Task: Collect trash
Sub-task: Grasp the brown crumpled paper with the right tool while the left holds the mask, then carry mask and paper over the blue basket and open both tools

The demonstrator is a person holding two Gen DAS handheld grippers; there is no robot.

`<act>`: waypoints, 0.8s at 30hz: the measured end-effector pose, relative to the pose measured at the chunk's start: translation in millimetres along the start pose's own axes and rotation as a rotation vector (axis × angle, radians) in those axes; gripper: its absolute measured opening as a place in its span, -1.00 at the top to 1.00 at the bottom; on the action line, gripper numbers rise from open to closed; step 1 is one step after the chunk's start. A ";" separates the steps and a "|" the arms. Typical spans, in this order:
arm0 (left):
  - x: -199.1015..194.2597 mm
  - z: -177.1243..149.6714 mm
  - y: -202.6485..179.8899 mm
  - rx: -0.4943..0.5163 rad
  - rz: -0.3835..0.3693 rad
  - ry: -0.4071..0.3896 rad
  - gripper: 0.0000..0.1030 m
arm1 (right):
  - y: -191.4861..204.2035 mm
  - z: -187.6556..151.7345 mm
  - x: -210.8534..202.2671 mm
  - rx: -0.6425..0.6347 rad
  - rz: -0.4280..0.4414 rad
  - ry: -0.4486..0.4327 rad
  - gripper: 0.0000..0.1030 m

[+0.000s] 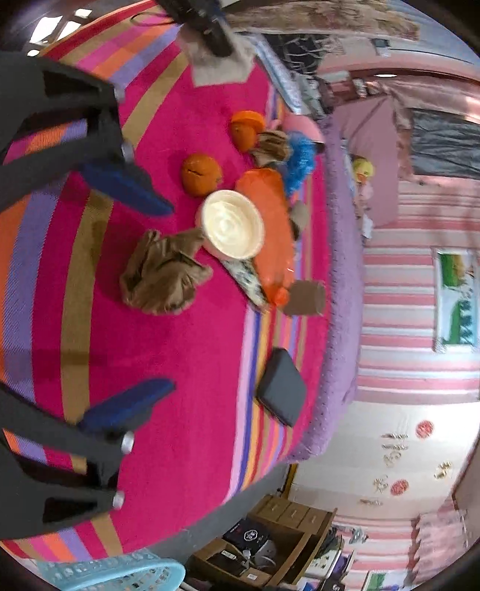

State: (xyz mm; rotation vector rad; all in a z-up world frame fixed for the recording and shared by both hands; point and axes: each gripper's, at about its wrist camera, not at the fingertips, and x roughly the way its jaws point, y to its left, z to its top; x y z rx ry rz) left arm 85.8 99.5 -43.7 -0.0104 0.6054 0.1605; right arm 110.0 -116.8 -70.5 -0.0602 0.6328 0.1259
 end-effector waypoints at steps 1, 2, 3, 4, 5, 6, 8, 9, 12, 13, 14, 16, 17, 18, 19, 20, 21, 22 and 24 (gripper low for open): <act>-0.1 0.6 0.3 -0.003 0.000 -0.001 0.63 | 1.6 0.0 4.4 -0.004 0.006 0.016 -0.20; -0.4 1.3 -0.6 -0.002 -0.001 -0.004 0.62 | 1.7 -1.0 8.7 -0.004 0.017 0.030 -0.09; -0.3 1.4 -3.5 0.000 0.001 -0.007 0.62 | 0.4 -1.5 9.9 0.000 0.026 0.036 0.12; -0.7 1.9 -5.2 0.003 0.002 -0.009 0.62 | -2.5 -1.9 9.8 0.011 0.048 0.034 0.12; -1.4 1.9 -6.5 0.004 0.002 -0.010 0.62 | -4.0 -1.8 8.5 0.018 0.059 0.026 0.12; -1.2 2.5 -10.0 0.007 -0.001 -0.010 0.62 | -7.2 -1.7 5.2 0.030 0.075 0.014 0.12; -2.4 2.7 -16.0 0.017 -0.001 -0.015 0.62 | -11.9 -0.7 0.1 0.045 0.099 -0.004 0.12; -4.2 2.8 -20.6 0.029 0.003 -0.024 0.62 | -15.3 0.7 -4.5 0.048 0.101 -0.019 0.12; -6.1 4.5 -30.6 0.036 0.007 -0.022 0.62 | -31.0 6.2 -17.4 0.054 0.084 -0.053 0.12; -7.0 5.8 -34.7 0.030 -0.001 -0.016 0.62 | -37.6 7.6 -21.1 0.057 0.081 -0.059 0.12; -9.6 8.3 -41.1 0.026 -0.011 -0.013 0.62 | -47.5 9.3 -25.9 0.062 0.075 -0.067 0.12; -14.8 12.2 -52.0 0.036 -0.018 -0.021 0.62 | -67.5 11.4 -33.6 0.074 0.060 -0.074 0.12; -20.6 15.8 -63.7 0.048 -0.022 -0.034 0.62 | -78.0 12.3 -36.9 0.080 0.054 -0.075 0.12; -24.7 18.9 -71.8 0.053 -0.030 -0.043 0.62 | -94.0 13.7 -42.5 0.086 0.041 -0.075 0.12; -27.1 20.3 -78.0 0.052 -0.037 -0.048 0.62 | -105.5 14.1 -47.0 0.091 0.029 -0.077 0.12; -30.1 23.5 -85.1 0.048 -0.048 -0.052 0.62 | -117.1 14.4 -51.8 0.095 0.020 -0.076 0.12; -33.6 27.5 -94.6 0.039 -0.068 -0.055 0.62 | -131.4 14.8 -56.7 0.099 0.015 -0.070 0.12; -36.7 29.9 -103.6 0.037 -0.084 -0.059 0.62 | -148.7 14.7 -63.9 0.101 -0.003 -0.070 0.12; -44.3 32.4 -127.4 0.049 -0.101 -0.075 0.62 | -177.4 14.2 -76.0 0.109 -0.041 -0.079 0.12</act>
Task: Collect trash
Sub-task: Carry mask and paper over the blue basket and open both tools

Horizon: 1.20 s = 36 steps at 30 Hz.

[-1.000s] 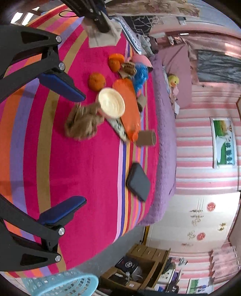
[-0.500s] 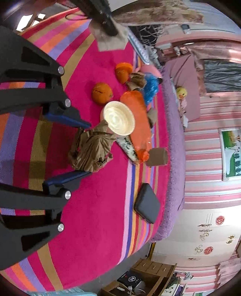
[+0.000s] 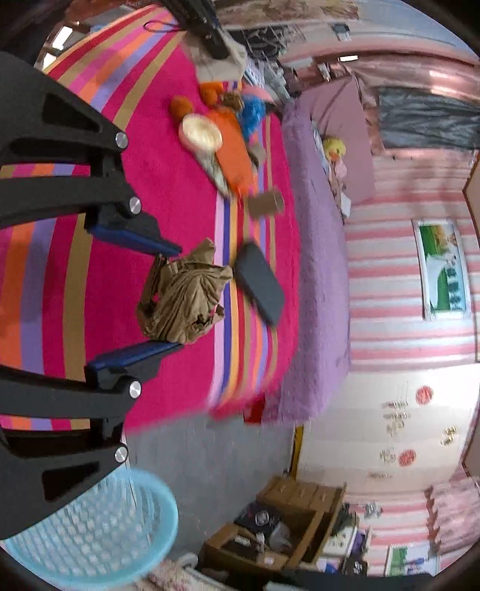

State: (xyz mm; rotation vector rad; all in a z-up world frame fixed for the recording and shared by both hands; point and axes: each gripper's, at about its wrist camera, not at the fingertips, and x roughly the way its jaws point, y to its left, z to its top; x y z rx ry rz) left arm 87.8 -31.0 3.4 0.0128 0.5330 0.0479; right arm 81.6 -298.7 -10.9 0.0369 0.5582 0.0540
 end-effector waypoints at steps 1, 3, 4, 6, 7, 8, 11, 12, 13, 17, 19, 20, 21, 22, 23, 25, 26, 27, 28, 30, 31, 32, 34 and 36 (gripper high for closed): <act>-1.2 1.1 -8.2 0.005 -0.008 -0.003 0.62 | -12.0 0.9 -4.1 0.009 -0.010 -0.003 0.12; -5.2 1.8 -31.0 0.022 -0.037 -0.007 0.62 | -40.0 2.7 -14.5 0.034 -0.032 -0.014 0.12; -6.6 2.2 -41.1 0.029 -0.047 -0.009 0.62 | -54.3 3.3 -19.5 0.038 -0.051 -0.019 0.12; -8.8 2.6 -65.8 0.042 -0.076 -0.012 0.62 | -80.8 3.1 -29.1 0.035 -0.095 -0.030 0.12; -9.5 2.5 -75.2 0.046 -0.088 -0.011 0.62 | -89.7 2.4 -31.1 0.034 -0.110 -0.033 0.12; -9.7 2.2 -87.3 0.052 -0.106 -0.007 0.62 | -99.8 1.3 -33.7 0.033 -0.127 -0.035 0.12; -7.3 -1.3 -119.1 0.065 -0.152 0.008 0.62 | -133.6 -8.0 -37.9 0.037 -0.187 -0.026 0.11; -6.5 -2.7 -127.0 0.069 -0.162 0.013 0.62 | -145.4 -12.9 -39.7 0.048 -0.201 -0.021 0.11; -4.8 -5.3 -139.8 0.077 -0.175 0.022 0.62 | -157.0 -17.9 -41.7 0.063 -0.206 -0.016 0.11; 1.7 -13.9 -178.9 0.094 -0.220 0.041 0.62 | -187.1 -28.9 -47.3 0.072 -0.231 -0.002 0.11; 4.4 -18.5 -201.2 0.106 -0.253 0.051 0.62 | -203.1 -36.7 -48.9 0.084 -0.242 0.010 0.11; 5.3 -21.3 -215.3 0.119 -0.275 0.059 0.62 | -212.5 -40.9 -48.4 0.093 -0.249 0.020 0.11; 5.9 -23.3 -227.0 0.134 -0.292 0.065 0.62 | -217.5 -43.3 -46.8 0.100 -0.257 0.024 0.11; 6.2 -24.9 -237.3 0.146 -0.303 0.068 0.62 | -224.5 -46.9 -46.2 0.115 -0.267 0.025 0.12; 5.2 -27.9 -252.6 0.167 -0.321 0.067 0.62 | -231.8 -49.8 -47.5 0.132 -0.272 0.023 0.11; 4.2 -31.8 -272.7 0.190 -0.348 0.064 0.61 | -249.0 -55.1 -51.6 0.173 -0.288 0.012 0.11; 3.1 -33.2 -282.9 0.199 -0.363 0.064 0.61 | -254.3 -56.9 -53.1 0.184 -0.297 0.006 0.11; 3.1 -35.0 -295.7 0.209 -0.383 0.067 0.61 | -260.1 -59.2 -56.1 0.200 -0.307 -0.002 0.11; 3.0 -36.4 -306.2 0.217 -0.403 0.072 0.61 | -265.9 -61.7 -59.8 0.221 -0.314 -0.014 0.11; 3.3 -39.1 -329.8 0.234 -0.444 0.074 0.61 | -273.6 -65.0 -63.9 0.245 -0.323 -0.027 0.11; 3.3 -40.0 -337.8 0.241 -0.457 0.075 0.60 | -278.6 -67.2 -66.4 0.259 -0.327 -0.035 0.11; 3.4 -40.4 -344.3 0.246 -0.467 0.076 0.60 | -283.0 -69.0 -67.8 0.270 -0.328 -0.041 0.11; 6.3 -44.1 -363.0 0.265 -0.489 0.090 0.55 | -289.2 -72.7 -67.6 0.288 -0.329 -0.047 0.12; 9.4 -47.7 -375.5 0.282 -0.495 0.100 0.48 | -292.6 -75.7 -66.5 0.295 -0.326 -0.046 0.12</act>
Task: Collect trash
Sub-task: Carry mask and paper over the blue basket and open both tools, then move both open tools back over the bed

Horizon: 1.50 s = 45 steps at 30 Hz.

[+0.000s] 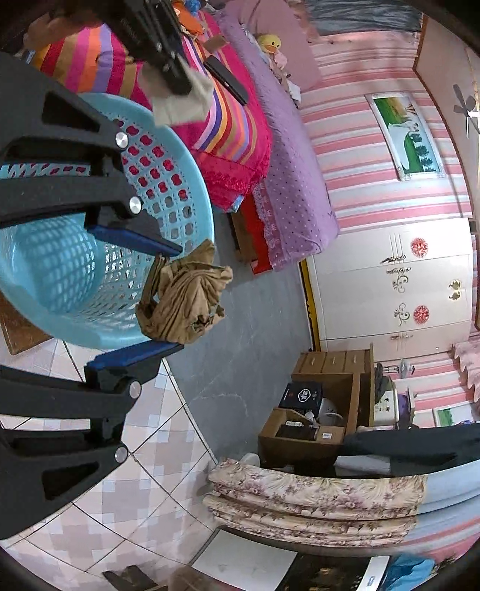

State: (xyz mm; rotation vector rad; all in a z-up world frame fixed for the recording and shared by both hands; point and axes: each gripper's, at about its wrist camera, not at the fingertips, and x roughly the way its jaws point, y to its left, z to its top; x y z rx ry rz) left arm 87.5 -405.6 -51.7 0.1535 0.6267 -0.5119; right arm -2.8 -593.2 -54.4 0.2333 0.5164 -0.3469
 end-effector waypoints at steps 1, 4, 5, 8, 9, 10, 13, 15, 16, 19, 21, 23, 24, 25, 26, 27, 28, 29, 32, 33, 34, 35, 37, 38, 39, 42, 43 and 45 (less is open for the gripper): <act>4.1 0.4 -3.5 0.006 -0.003 0.007 0.43 | -0.5 -1.0 1.4 0.002 0.004 0.000 0.12; 17.8 -0.1 -8.7 0.039 0.007 0.032 0.08 | 0.5 -3.6 3.4 -0.004 0.010 0.001 0.12; 18.9 0.1 -6.5 0.042 0.013 0.031 -0.02 | 1.4 -4.7 5.1 -0.004 0.016 0.003 0.12; 21.7 2.1 1.3 0.025 0.027 0.034 -0.46 | 2.9 -6.4 7.4 -0.010 0.023 0.009 0.12; 20.6 2.7 4.8 0.019 0.029 0.034 -0.55 | 4.9 -7.7 8.9 -0.015 0.024 0.013 0.12; 20.6 2.8 8.4 0.014 0.032 0.034 -0.64 | 3.9 -7.7 10.0 -0.018 0.024 0.016 0.12; 18.8 3.0 20.2 0.000 0.058 0.031 -0.79 | 5.8 -10.0 12.9 -0.026 0.026 0.026 0.12; 15.8 1.5 29.5 -0.008 0.070 0.028 -0.81 | 8.6 -11.5 16.5 -0.030 0.027 0.032 0.12; 13.9 1.7 31.2 -0.012 0.073 0.026 -0.83 | 11.1 -12.5 19.0 -0.032 0.026 0.037 0.11; 9.6 -1.2 41.4 -0.023 0.086 0.024 -0.85 | 18.2 -13.5 26.2 -0.046 0.016 0.052 0.04; 6.3 -3.1 48.1 -0.027 0.100 0.018 -0.87 | 22.5 -13.8 29.1 -0.060 0.000 0.062 -0.31; 3.9 -3.9 51.3 -0.030 0.109 0.011 -0.89 | 26.6 -13.2 28.2 -0.071 -0.029 0.062 -0.59; 2.2 -4.4 54.6 -0.034 0.115 0.008 -0.89 | 27.6 -12.2 27.3 -0.074 -0.037 0.058 -0.66; 1.0 -4.7 57.9 -0.038 0.118 0.006 -0.89 | 29.4 -11.3 25.5 -0.078 -0.046 0.054 -0.72; -0.2 -4.9 60.6 -0.041 0.119 0.007 -0.89 | 30.1 -10.3 24.2 -0.079 -0.052 0.050 -0.74; -2.2 -5.5 65.0 -0.045 0.123 0.007 -0.89 | 32.0 -9.0 21.6 -0.078 -0.061 0.041 -0.78; -4.7 -6.4 69.5 -0.050 0.127 0.005 -0.89 | 32.1 -7.4 20.3 -0.075 -0.063 0.035 -0.82; -7.0 -6.7 73.2 -0.053 0.130 0.004 -0.89 | 33.5 -5.7 18.1 -0.067 -0.066 0.027 -0.83; -17.0 -7.5 86.2 -0.067 0.140 -0.002 -0.89 | 38.8 0.4 13.3 -0.048 -0.077 0.005 -0.88; -21.1 -7.9 91.6 -0.073 0.143 -0.003 -0.89 | 42.8 2.4 12.5 -0.044 -0.077 -0.002 -0.88; -25.6 -8.3 97.6 -0.074 0.147 -0.007 -0.89 | 47.0 4.3 10.7 -0.040 -0.073 -0.009 -0.88; -30.0 -8.6 102.8 -0.075 0.153 -0.012 -0.89 | 52.3 6.5 9.0 -0.035 -0.068 -0.017 -0.88; -38.0 -8.8 112.7 -0.076 0.167 -0.021 -0.89 | 63.5 10.3 5.0 -0.029 -0.056 -0.032 -0.90; -42.1 -9.0 118.5 -0.079 0.174 -0.025 -0.89 | 69.5 11.8 3.8 -0.031 -0.051 -0.038 -0.91; -47.3 -9.7 127.0 -0.086 0.184 -0.028 -0.89 | 78.1 13.6 1.8 -0.039 -0.046 -0.045 -0.91; -64.4 -10.5 154.2 -0.113 0.210 -0.037 -0.89 | 109.6 17.4 -3.0 -0.081 -0.036 -0.065 -0.91; -69.3 -12.6 162.0 -0.119 0.216 -0.041 -0.89 | 116.9 17.8 -4.0 -0.086 -0.027 -0.069 -0.91; -84.3 -16.5 185.1 -0.137 0.246 -0.053 -0.89 | 135.5 18.9 -6.3 -0.091 -0.001 -0.075 -0.91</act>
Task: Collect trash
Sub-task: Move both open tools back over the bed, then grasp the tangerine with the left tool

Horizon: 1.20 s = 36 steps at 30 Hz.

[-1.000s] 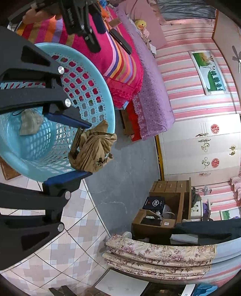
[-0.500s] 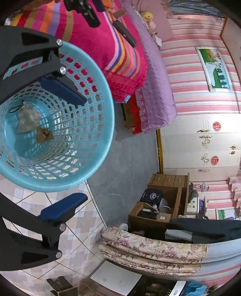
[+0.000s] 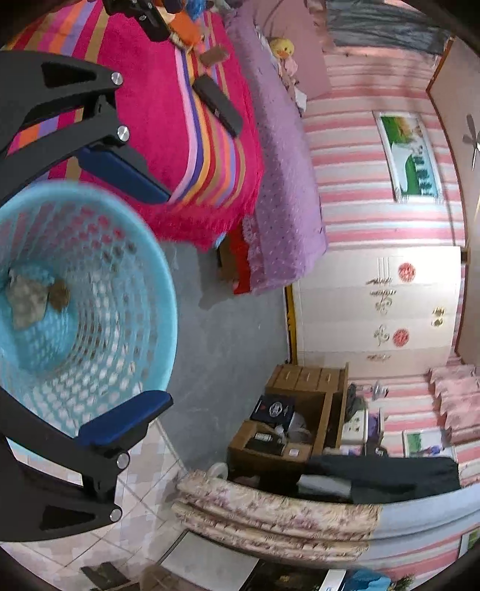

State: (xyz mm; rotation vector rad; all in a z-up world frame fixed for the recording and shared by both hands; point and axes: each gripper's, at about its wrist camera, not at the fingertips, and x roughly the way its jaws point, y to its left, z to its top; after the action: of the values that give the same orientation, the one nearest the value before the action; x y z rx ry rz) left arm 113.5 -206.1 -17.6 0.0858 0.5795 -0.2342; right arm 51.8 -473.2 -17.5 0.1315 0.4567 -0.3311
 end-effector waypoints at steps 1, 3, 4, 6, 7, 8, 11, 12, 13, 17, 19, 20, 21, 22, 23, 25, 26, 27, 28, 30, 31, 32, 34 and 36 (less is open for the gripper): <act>-2.5 -0.1 9.1 -0.005 0.011 -0.002 -0.89 | 10.9 1.4 -1.5 -0.001 0.016 -0.005 -0.91; -8.7 -0.9 33.9 -0.017 0.046 -0.003 -0.89 | 29.6 3.2 -4.5 -0.004 0.043 -0.015 -0.91; -11.6 -1.9 46.7 -0.023 0.062 -0.003 -0.89 | 40.0 3.7 -5.8 -0.004 0.062 -0.018 -0.91; -17.6 -5.1 75.2 -0.035 0.093 0.003 -0.89 | 60.6 3.4 -7.6 -0.007 0.095 -0.022 -0.91; -19.1 -6.1 84.3 -0.038 0.103 0.005 -0.89 | 74.8 2.5 -8.2 -0.014 0.119 -0.021 -0.91; -21.0 -7.3 94.3 -0.041 0.115 0.008 -0.89 | 82.3 1.5 -8.6 -0.019 0.129 -0.020 -0.91; -26.8 -13.6 129.4 -0.059 0.157 0.014 -0.89 | 113.6 -2.4 -6.9 -0.041 0.165 -0.006 -0.91; -28.1 -16.2 141.7 -0.068 0.165 0.019 -0.89 | 123.7 -4.5 -6.8 -0.049 0.175 -0.003 -0.91; -28.5 -18.1 151.2 -0.073 0.171 0.022 -0.89 | 133.5 -6.8 -7.0 -0.056 0.181 -0.002 -0.91; -26.1 -27.9 181.3 -0.090 0.220 0.022 -0.89 | 160.5 -11.5 -5.6 -0.064 0.208 0.007 -0.91; -22.1 -33.5 197.5 -0.109 0.217 0.029 -0.89 | 168.6 -13.9 -3.4 -0.071 0.212 0.013 -0.91; -20.0 -35.7 201.9 -0.115 0.214 0.036 -0.89 | 172.0 -15.1 -3.4 -0.076 0.207 0.016 -0.91; -16.0 -38.8 208.2 -0.121 0.211 0.048 -0.89 | 176.2 -17.4 -1.1 -0.084 0.198 0.021 -0.91; -12.1 -41.4 213.2 -0.126 0.211 0.061 -0.89 | 177.6 -17.3 2.7 -0.088 0.194 0.027 -0.91; -8.4 -43.3 216.6 -0.131 0.214 0.073 -0.89 | 179.1 -18.2 4.7 -0.090 0.189 0.032 -0.91; -0.1 -49.3 224.6 -0.146 0.222 0.095 -0.89 | 181.1 -20.1 9.2 -0.087 0.177 0.041 -0.91; 5.7 -52.4 228.3 -0.147 0.219 0.112 -0.89 | 181.5 -20.6 10.5 -0.084 0.172 0.044 -0.91; 10.3 -54.1 230.6 -0.145 0.214 0.126 -0.89 | 182.3 -21.2 12.8 -0.078 0.167 0.049 -0.91; 15.4 -56.2 231.7 -0.145 0.202 0.149 -0.89 | 183.0 -20.3 15.0 -0.077 0.166 0.053 -0.91; 26.8 -59.8 234.9 -0.157 0.163 0.209 -0.89 | 185.3 -20.1 17.7 -0.076 0.161 0.057 -0.91; 29.3 -60.5 236.2 -0.164 0.157 0.224 -0.89 | 186.3 -19.9 18.3 -0.077 0.159 0.057 -0.91; 31.0 -62.3 238.5 -0.173 0.148 0.235 -0.88 | 187.8 -19.7 19.0 -0.080 0.158 0.058 -0.91; 32.6 -63.4 241.5 -0.185 0.135 0.239 -0.85 | 190.0 -19.0 20.2 -0.088 0.156 0.059 -0.91; 34.2 -62.6 239.7 -0.164 0.126 0.238 -0.67 | 194.7 -18.6 22.9 -0.096 0.159 0.060 -0.91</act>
State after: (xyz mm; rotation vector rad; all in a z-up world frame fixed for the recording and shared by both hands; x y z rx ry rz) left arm 166.2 28.9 -85.2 -0.0090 0.8245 -0.0533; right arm 130.2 -293.3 -34.6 0.0840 0.5172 -0.1493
